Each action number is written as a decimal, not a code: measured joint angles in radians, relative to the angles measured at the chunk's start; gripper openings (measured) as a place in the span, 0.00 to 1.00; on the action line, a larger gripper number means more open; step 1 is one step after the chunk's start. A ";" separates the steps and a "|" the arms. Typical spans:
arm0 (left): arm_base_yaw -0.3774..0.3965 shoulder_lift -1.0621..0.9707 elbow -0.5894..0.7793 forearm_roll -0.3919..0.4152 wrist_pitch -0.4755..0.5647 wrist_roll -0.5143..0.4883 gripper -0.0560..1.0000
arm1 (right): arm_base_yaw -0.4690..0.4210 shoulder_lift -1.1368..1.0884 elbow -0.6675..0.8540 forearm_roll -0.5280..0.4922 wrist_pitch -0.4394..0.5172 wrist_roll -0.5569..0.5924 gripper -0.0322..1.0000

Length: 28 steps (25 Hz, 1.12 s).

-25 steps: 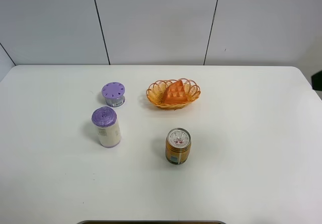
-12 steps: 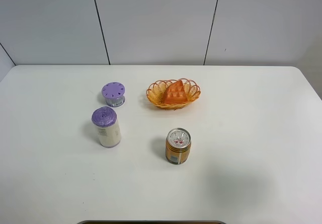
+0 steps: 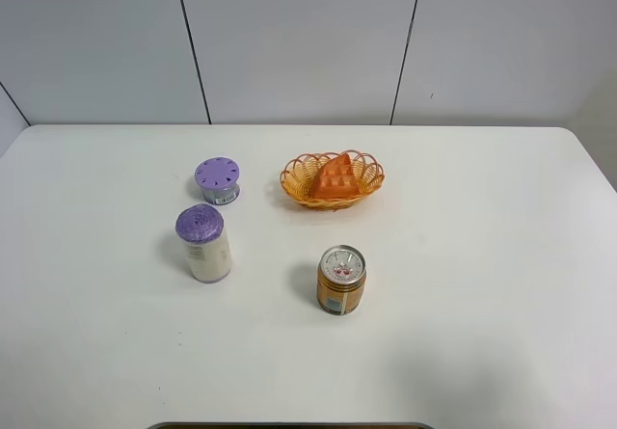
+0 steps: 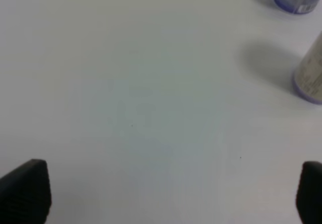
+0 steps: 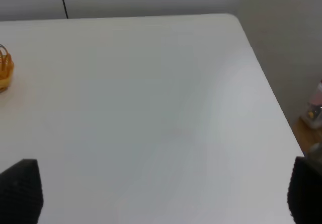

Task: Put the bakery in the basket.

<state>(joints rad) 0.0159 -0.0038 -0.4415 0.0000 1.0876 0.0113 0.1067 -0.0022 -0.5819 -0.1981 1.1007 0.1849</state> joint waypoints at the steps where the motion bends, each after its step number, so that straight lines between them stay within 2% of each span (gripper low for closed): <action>1: 0.000 0.000 0.000 0.000 0.000 0.000 0.99 | 0.000 -0.001 0.000 0.012 0.003 0.000 0.97; 8: 0.000 0.000 0.000 0.000 0.000 0.000 0.99 | 0.000 -0.001 0.000 0.045 -0.001 0.000 0.97; 28: 0.000 0.000 0.000 0.000 0.000 0.000 0.99 | 0.000 0.057 0.019 0.047 0.000 0.000 0.97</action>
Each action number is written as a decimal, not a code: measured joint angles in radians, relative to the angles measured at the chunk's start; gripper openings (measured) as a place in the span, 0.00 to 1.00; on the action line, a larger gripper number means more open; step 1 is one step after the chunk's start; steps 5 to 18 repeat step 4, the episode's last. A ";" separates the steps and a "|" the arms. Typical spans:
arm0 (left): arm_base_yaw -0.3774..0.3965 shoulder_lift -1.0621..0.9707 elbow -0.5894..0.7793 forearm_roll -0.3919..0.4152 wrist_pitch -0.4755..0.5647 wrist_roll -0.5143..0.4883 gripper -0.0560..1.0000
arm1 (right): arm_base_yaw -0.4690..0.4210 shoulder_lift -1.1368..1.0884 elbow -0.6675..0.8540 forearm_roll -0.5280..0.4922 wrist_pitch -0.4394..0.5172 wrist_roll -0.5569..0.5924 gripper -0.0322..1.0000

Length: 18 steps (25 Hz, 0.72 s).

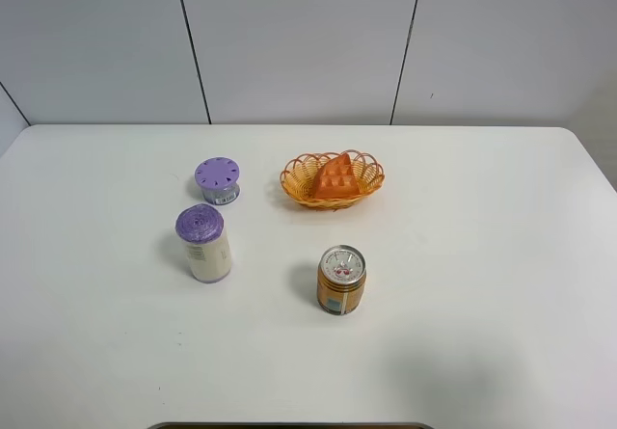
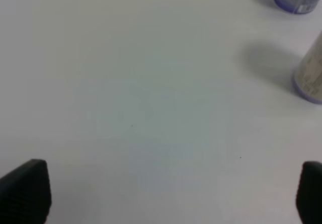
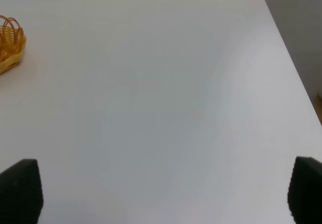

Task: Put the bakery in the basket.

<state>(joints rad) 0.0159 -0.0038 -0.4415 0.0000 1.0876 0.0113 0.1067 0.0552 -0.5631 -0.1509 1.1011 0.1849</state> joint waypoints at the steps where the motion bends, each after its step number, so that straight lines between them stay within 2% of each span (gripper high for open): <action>1: 0.000 0.000 0.000 0.000 0.000 0.000 0.99 | 0.000 0.000 0.000 0.000 0.000 0.000 0.97; 18: 0.000 0.000 0.000 0.000 0.000 0.000 0.99 | 0.000 0.000 0.000 0.000 0.000 0.000 0.97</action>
